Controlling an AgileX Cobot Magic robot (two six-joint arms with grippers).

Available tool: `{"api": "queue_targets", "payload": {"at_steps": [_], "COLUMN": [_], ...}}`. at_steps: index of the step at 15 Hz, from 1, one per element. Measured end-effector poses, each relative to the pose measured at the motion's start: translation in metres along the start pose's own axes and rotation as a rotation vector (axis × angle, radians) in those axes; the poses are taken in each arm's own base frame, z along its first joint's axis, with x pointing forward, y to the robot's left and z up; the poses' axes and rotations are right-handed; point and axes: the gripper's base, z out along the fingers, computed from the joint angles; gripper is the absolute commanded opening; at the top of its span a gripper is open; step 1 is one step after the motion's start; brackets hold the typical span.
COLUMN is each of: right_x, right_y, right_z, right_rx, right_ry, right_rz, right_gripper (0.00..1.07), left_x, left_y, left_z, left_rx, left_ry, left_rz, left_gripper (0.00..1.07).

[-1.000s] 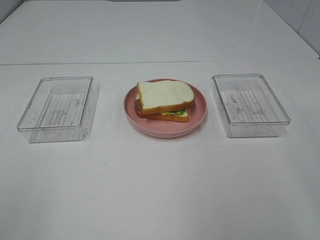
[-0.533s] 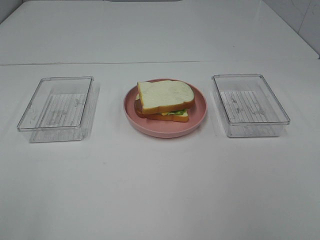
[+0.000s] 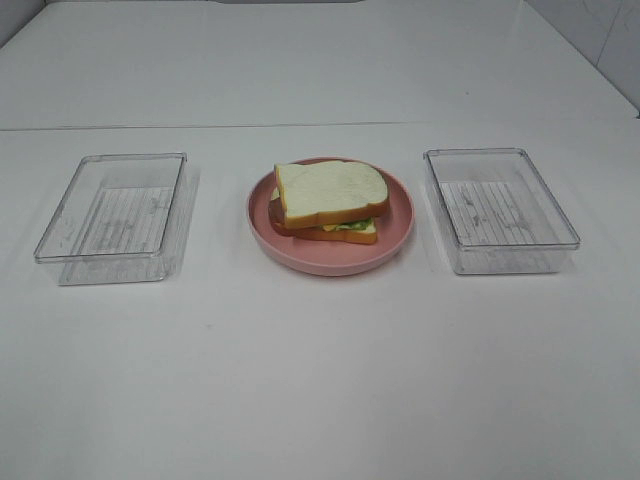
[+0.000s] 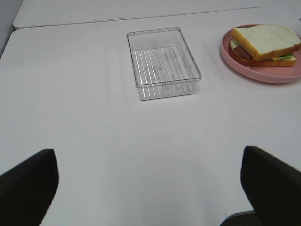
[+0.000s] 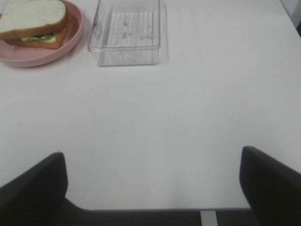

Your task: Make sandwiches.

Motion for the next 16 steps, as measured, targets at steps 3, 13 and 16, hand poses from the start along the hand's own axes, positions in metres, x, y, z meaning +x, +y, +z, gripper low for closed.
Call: {"api": "queue_targets", "payload": {"at_steps": [3,13,16], "right_x": [0.0011,0.0009,0.0009], "right_y": [0.0018,0.0019,0.0019], "right_z": [0.0034,0.0034,0.0034], "right_rx": [0.049,0.055,0.055], "right_ry": [-0.004,-0.007,-0.007], "right_rz": [0.022,0.022,0.022], "right_gripper": [0.97,0.97,0.97], "left_x": [0.0,0.0,0.0], "left_y": [0.0,0.0,0.0], "left_z": [0.0,0.0,0.0], "left_rx": [0.0,0.0,0.0], "left_ry": [0.0,0.0,0.0], "left_rz": [0.0,0.0,0.0], "left_gripper": [1.02,1.02,1.02]}}
